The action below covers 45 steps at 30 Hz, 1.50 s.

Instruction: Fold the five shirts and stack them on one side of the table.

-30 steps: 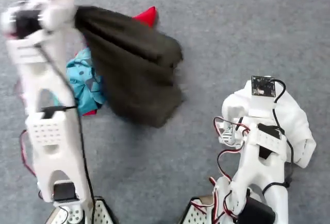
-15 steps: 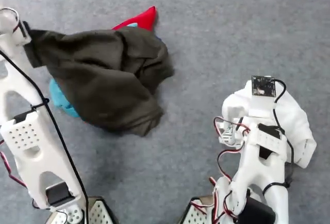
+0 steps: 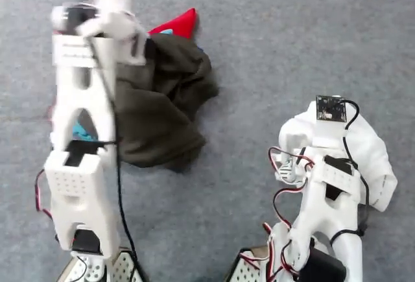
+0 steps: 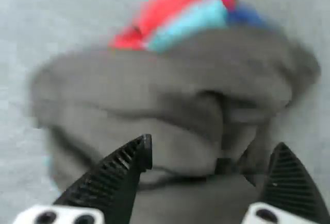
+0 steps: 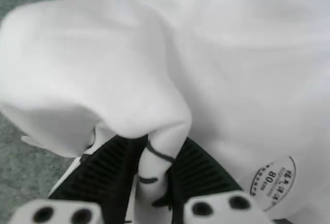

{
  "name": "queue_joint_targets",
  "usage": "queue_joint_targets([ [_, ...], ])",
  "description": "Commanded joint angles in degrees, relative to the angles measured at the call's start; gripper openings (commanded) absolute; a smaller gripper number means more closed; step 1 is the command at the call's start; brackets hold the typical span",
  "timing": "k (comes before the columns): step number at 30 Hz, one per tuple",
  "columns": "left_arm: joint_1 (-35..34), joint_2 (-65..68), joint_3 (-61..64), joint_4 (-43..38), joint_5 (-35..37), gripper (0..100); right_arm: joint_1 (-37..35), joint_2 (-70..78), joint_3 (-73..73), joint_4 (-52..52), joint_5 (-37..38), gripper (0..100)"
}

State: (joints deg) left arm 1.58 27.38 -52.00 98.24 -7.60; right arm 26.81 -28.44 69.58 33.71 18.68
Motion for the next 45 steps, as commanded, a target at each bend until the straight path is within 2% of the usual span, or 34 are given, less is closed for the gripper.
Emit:
queue_joint_targets([
  [1,0.2,0.8,9.7,-9.0,-1.7,36,-0.8,0.5,0.5,-0.7,0.5,4.2],
  [4,-0.7,5.7,14.3,-14.2,-1.8,38,-0.8,0.5,0.5,-0.7,0.5,4.2],
  [13,-1.2,22.2,11.8,-14.2,-3.2,38,-0.8,0.5,0.5,-0.7,0.5,4.2],
  [16,-2.3,26.0,8.6,-14.5,-5.8,38,-0.8,0.5,0.5,-0.7,0.5,4.2],
  [21,-3.1,31.1,0.0,-12.1,-6.0,25,-0.8,0.5,0.5,-0.7,0.5,4.2],
  [26,-2.2,35.5,-6.6,-7.7,-12.0,2,-0.8,0.5,0.5,-0.7,0.5,4.2],
  [28,-2.3,36.7,-9.4,-5.1,-13.0,5,-0.8,0.5,0.5,-0.7,0.5,4.2],
  [30,-2.9,37.5,-12.5,-2.5,-13.0,3,-0.8,0.5,0.5,-0.7,0.5,4.2],
  [33,-5.0,37.1,-18.8,2.3,-13.0,3,-0.8,0.5,0.5,-0.7,0.5,4.2],
  [37,-10.5,35.1,-26.1,2.6,-12.7,3,-0.8,0.5,0.5,-0.7,0.5,4.2],
  [45,-25.4,24.1,-27.8,2.6,-12.8,3,-0.8,0.5,0.5,-0.7,0.5,4.2],
])
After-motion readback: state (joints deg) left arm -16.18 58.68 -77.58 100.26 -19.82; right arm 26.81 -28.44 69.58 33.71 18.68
